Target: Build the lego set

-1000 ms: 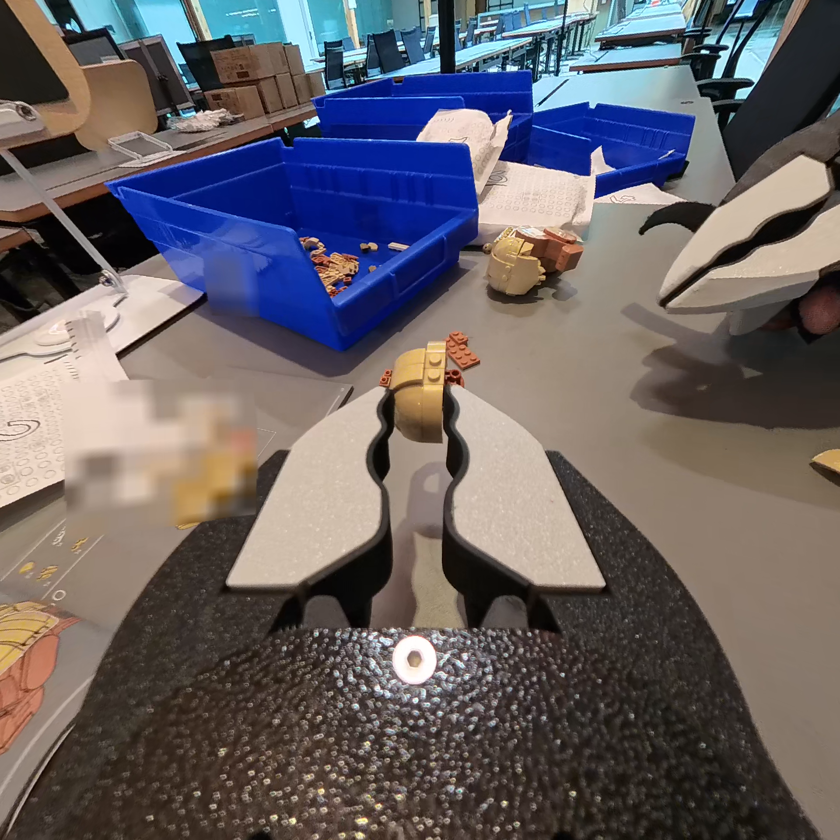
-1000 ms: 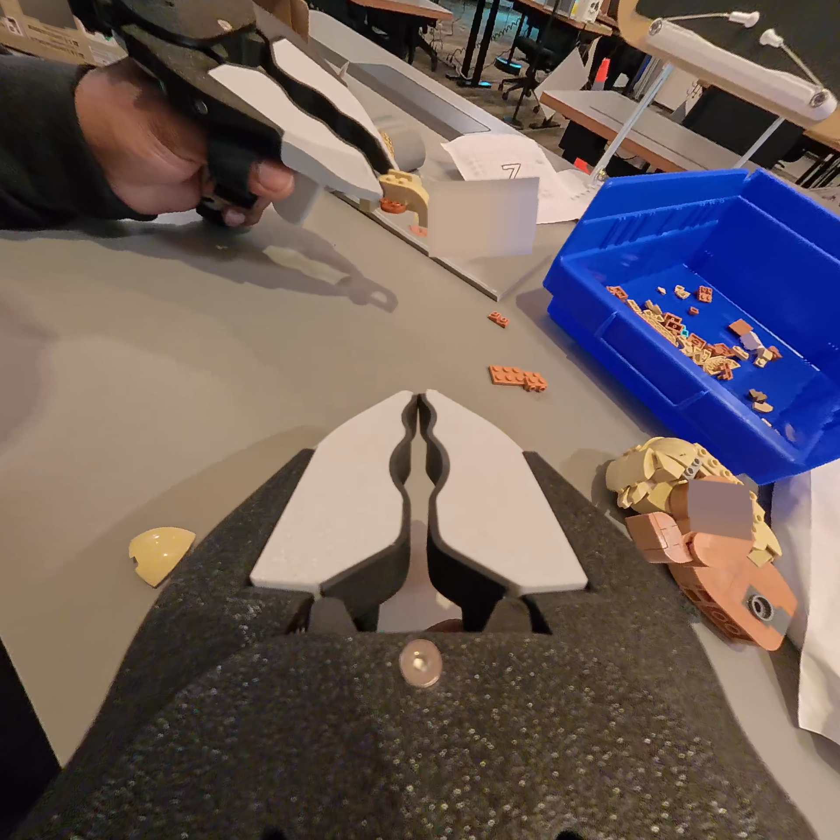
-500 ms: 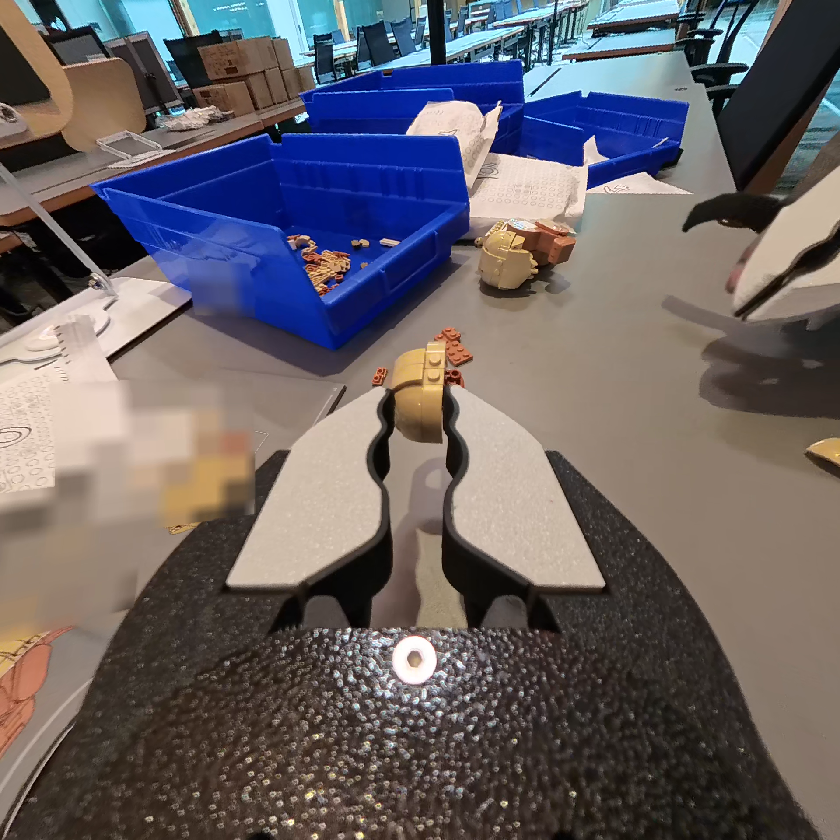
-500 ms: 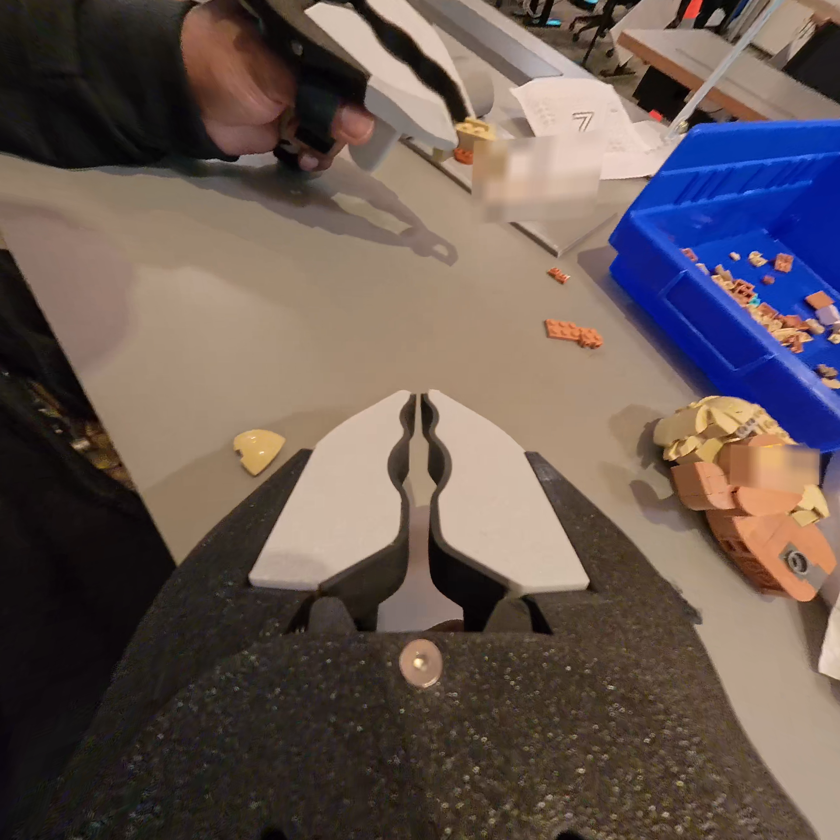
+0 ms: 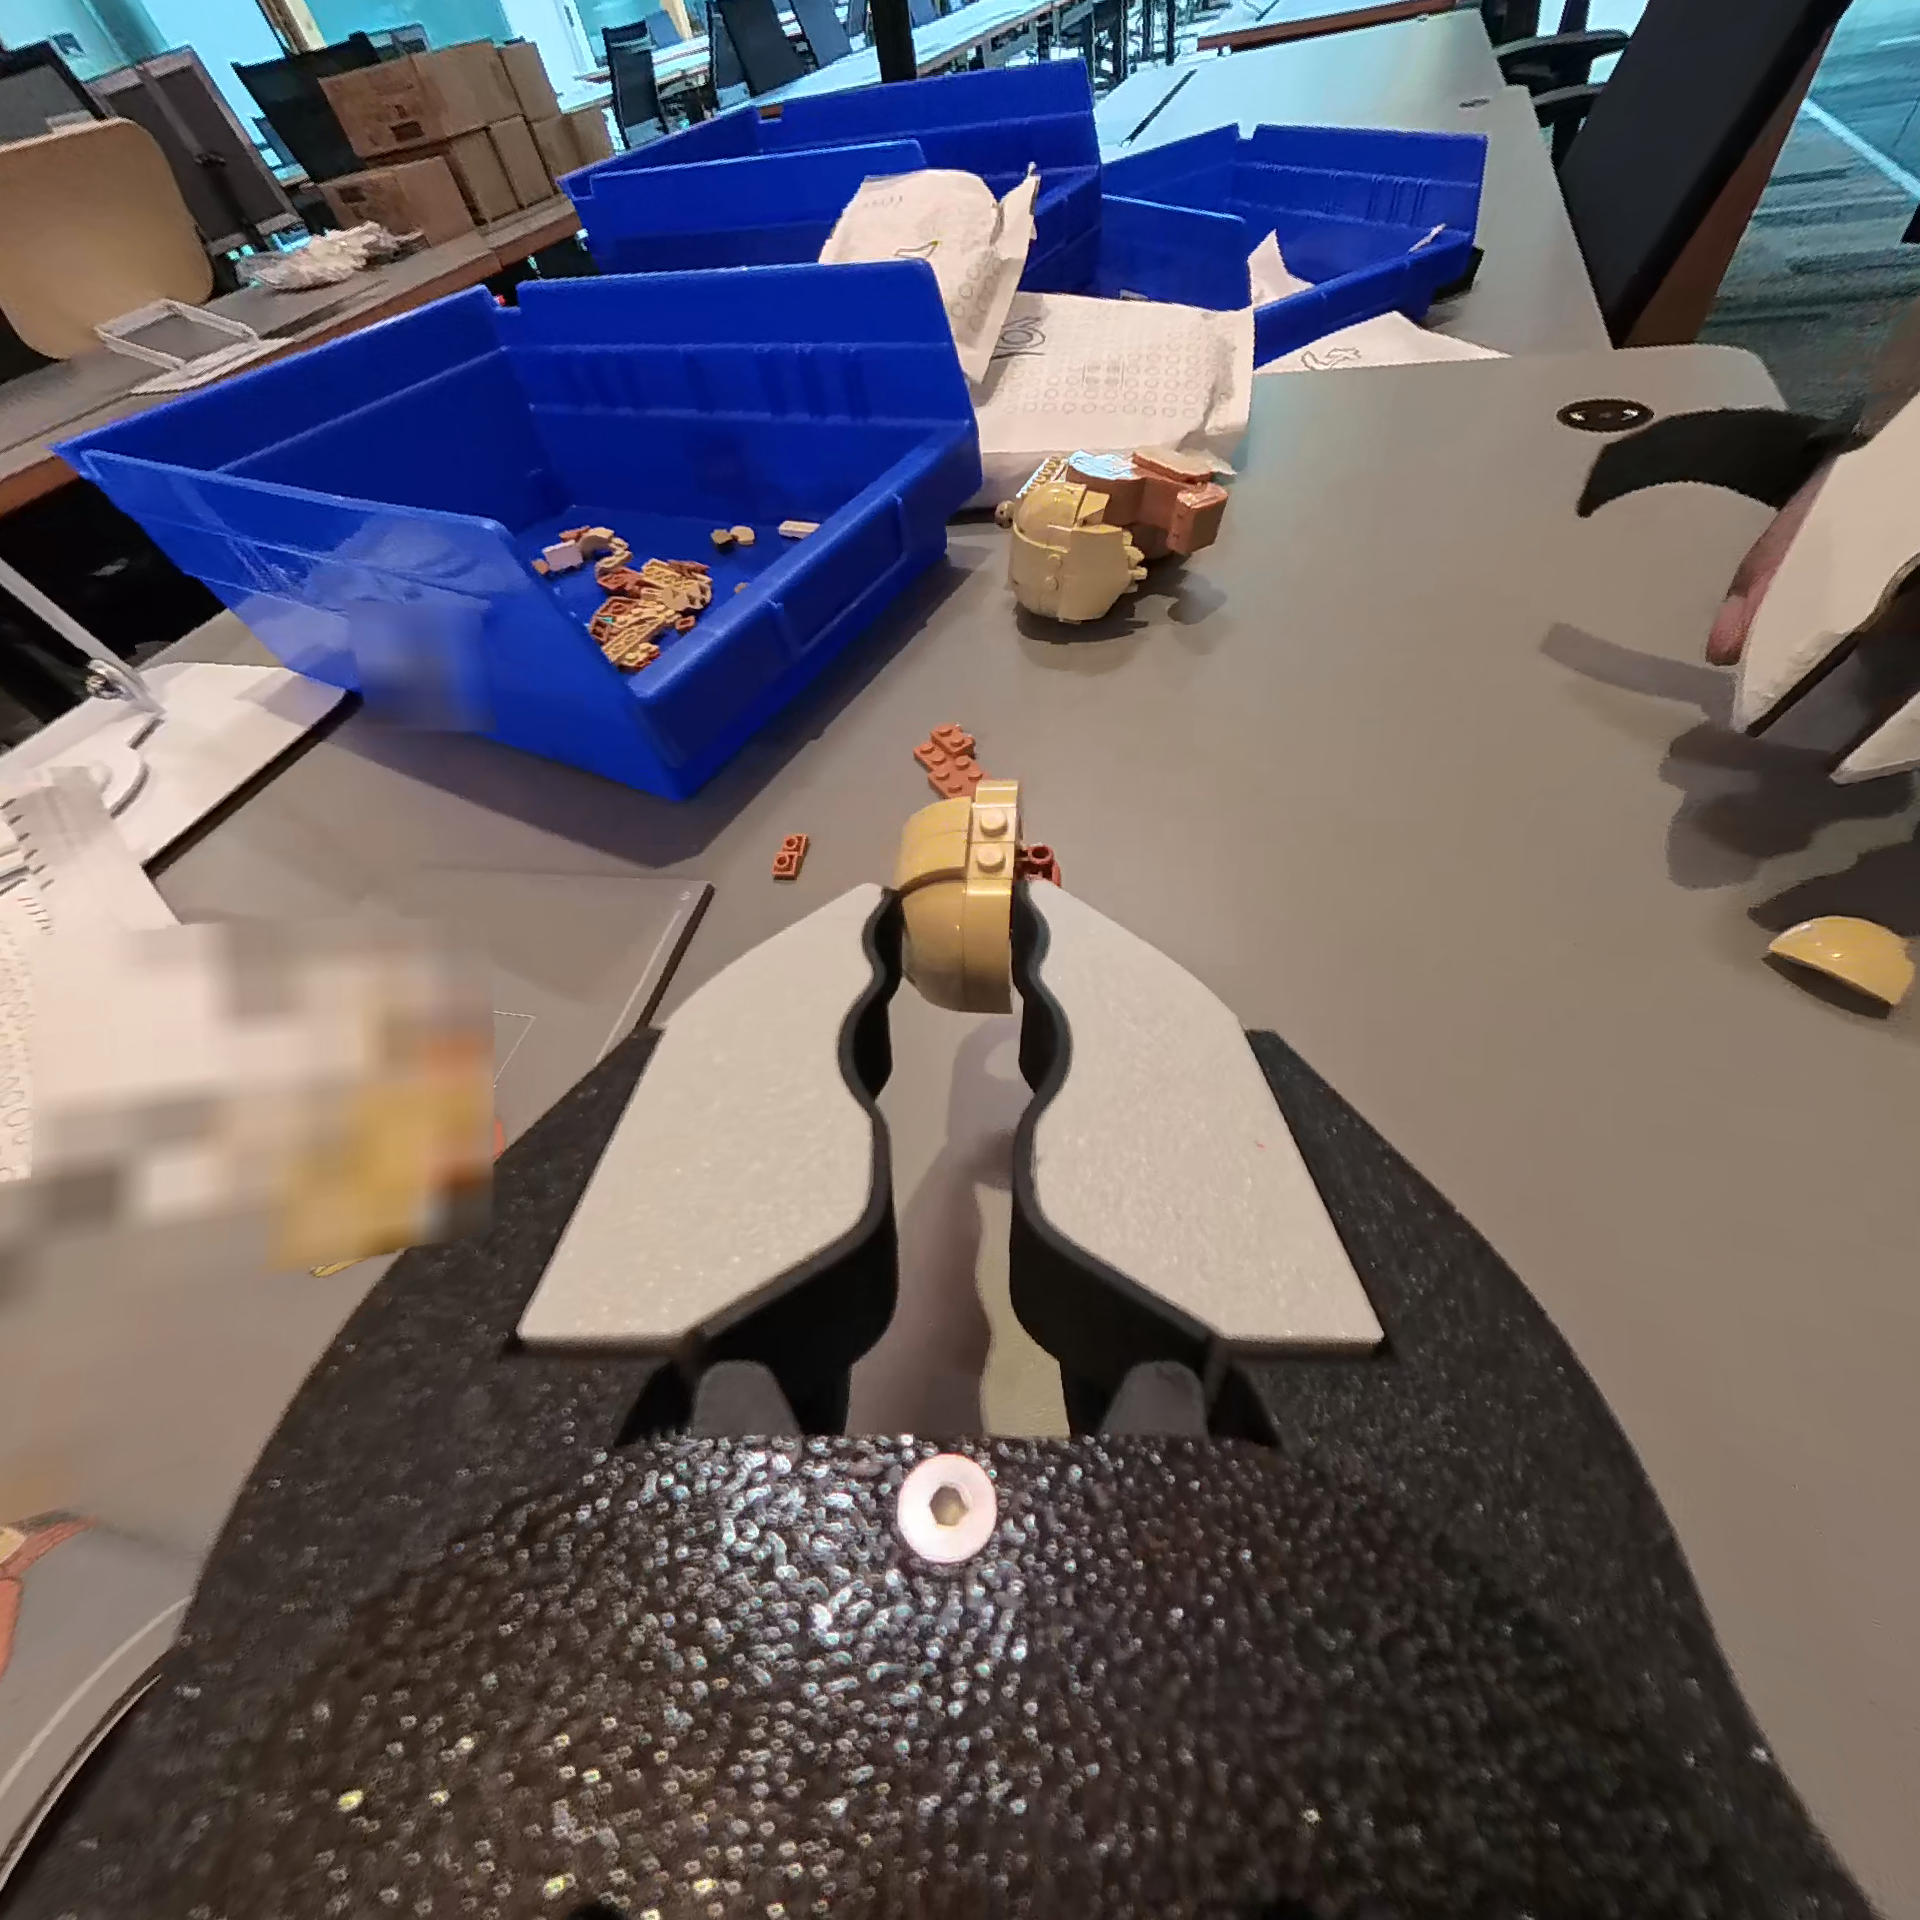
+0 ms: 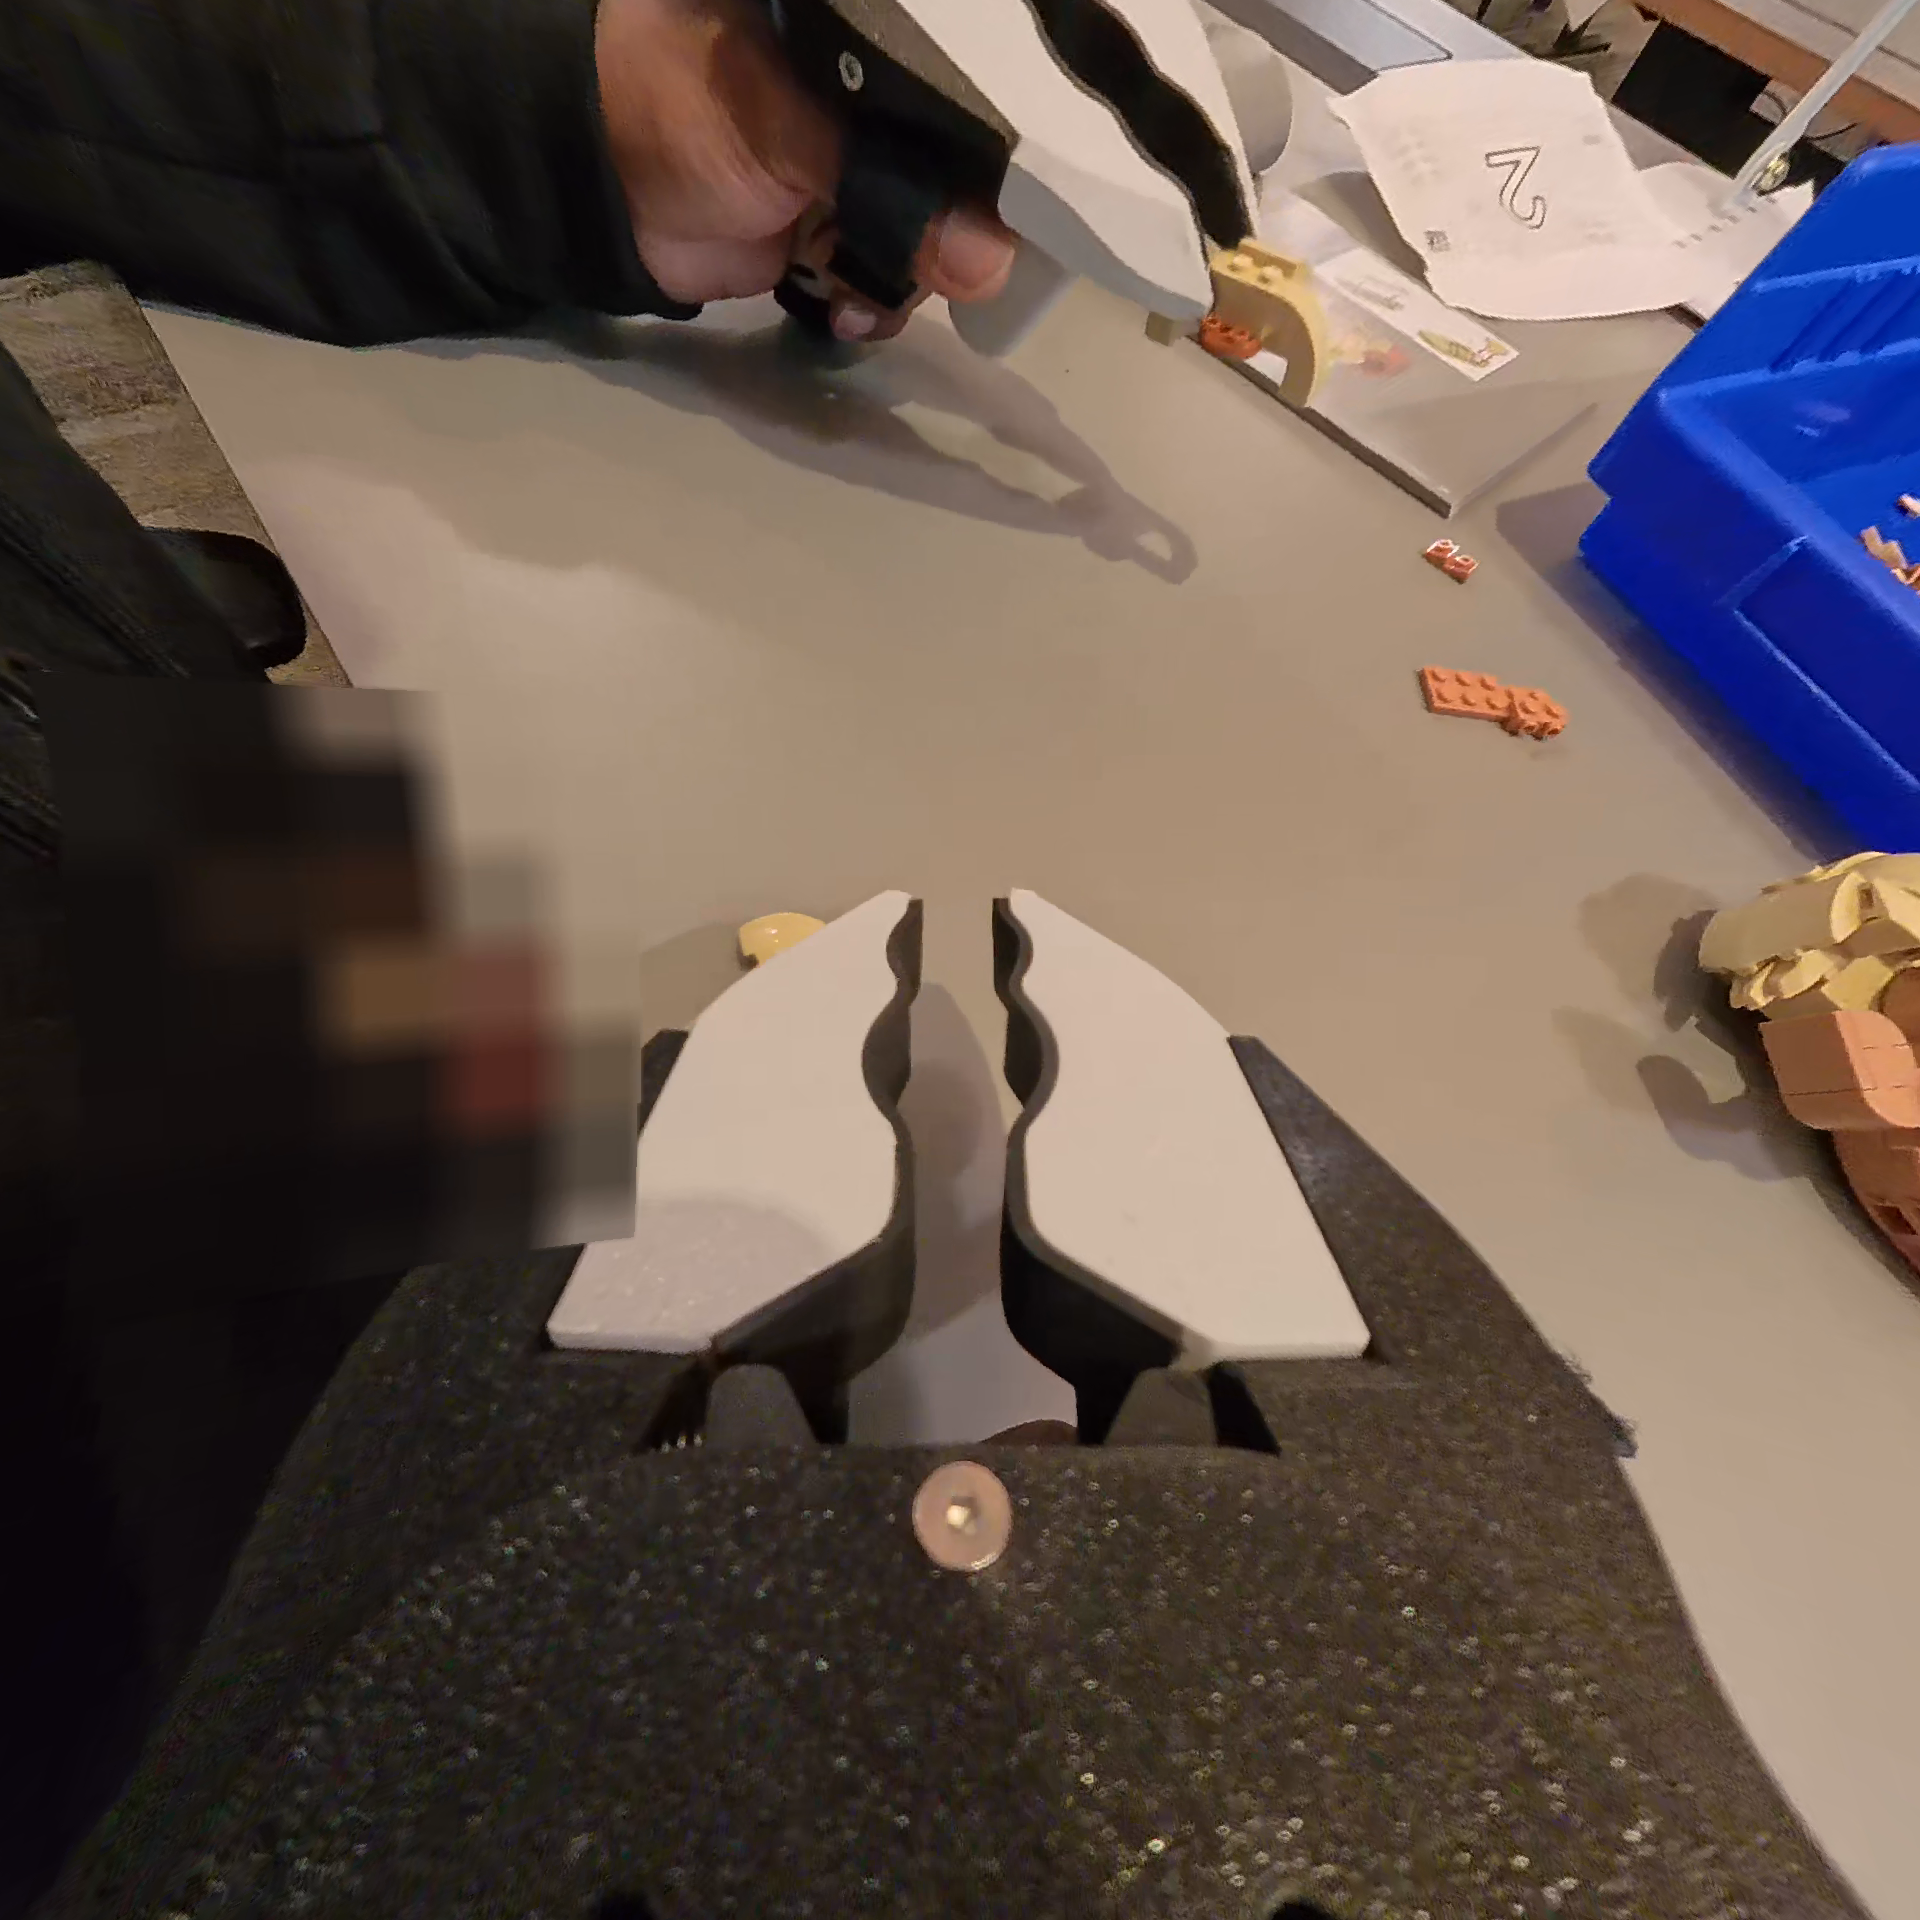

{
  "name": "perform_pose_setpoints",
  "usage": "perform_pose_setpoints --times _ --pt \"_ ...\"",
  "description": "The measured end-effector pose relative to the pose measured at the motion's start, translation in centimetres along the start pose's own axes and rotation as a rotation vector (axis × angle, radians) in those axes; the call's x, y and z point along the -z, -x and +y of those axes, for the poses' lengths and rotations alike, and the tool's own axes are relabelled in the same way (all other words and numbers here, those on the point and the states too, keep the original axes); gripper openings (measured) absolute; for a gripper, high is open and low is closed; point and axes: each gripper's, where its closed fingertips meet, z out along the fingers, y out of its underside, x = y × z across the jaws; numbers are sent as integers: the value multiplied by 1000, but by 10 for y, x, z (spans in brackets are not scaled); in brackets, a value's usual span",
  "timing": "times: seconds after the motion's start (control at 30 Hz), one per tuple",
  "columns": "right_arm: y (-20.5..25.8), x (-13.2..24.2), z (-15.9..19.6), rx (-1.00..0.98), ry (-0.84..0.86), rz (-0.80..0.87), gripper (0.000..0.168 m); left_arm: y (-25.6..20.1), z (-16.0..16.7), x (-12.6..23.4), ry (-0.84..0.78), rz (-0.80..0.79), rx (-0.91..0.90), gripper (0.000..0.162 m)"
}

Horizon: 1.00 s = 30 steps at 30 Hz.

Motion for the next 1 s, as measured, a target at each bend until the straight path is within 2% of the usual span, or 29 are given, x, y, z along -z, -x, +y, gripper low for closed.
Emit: perform_pose_setpoints --times 1.0 --pt "1 -6 2 -20 -7 7 13 -3 1 -1 9 13 -3 19"
